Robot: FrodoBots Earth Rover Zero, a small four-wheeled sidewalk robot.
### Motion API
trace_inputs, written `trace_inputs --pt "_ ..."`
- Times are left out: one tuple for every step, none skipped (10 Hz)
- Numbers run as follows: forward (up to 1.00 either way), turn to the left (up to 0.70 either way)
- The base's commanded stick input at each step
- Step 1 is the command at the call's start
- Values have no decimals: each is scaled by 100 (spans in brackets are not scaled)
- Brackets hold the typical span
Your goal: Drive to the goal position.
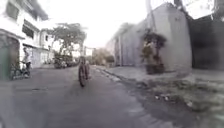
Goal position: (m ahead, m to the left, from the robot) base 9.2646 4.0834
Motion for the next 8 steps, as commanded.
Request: trace_inputs --pt "100 -4" --pt "100 -9" --pt "0 0" --pt "0 0" --pt "0 0" --pt "0 0" --pt "0 0" --pt "0 0"
